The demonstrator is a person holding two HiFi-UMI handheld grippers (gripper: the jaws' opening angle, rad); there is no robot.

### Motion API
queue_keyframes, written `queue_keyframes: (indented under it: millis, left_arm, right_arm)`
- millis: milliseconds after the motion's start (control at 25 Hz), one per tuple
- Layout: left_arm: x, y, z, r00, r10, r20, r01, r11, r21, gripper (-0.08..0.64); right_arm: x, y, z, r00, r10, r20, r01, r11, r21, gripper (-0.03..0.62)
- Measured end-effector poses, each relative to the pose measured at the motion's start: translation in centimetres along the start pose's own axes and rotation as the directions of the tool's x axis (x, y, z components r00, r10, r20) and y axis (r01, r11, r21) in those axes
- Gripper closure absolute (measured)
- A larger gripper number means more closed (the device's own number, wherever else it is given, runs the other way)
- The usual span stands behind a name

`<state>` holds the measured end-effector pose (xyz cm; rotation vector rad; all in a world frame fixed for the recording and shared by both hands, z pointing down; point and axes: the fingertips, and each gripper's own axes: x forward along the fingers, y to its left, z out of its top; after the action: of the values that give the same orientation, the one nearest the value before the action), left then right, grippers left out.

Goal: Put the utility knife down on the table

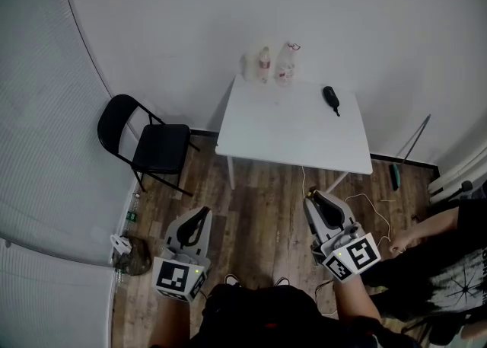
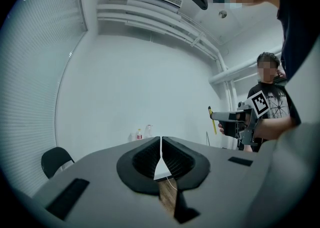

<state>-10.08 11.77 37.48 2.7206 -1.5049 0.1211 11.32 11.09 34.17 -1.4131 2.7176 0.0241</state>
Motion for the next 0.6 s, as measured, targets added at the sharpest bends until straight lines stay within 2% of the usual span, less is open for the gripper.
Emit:
queue_keyframes:
  millis: [360,600]
  left_arm:
    - [-1.3,5.1,-2.1,0.999,-0.044,0.008,0.044,0.999,-0.023,0.529]
    - [-0.4,6.2,-2.5,0.997,-0.070,0.020,0.071,0.997,-0.028,0.529]
  right_arm:
    - [3.8,3.7,-1.5,0.999,-0.041,-0.013,0.041,0.999,-0.010,0.518]
    - [4.9,3.6,-2.4,0.997,-0.063,-0.039,0.062,0.998,-0.007,0.518]
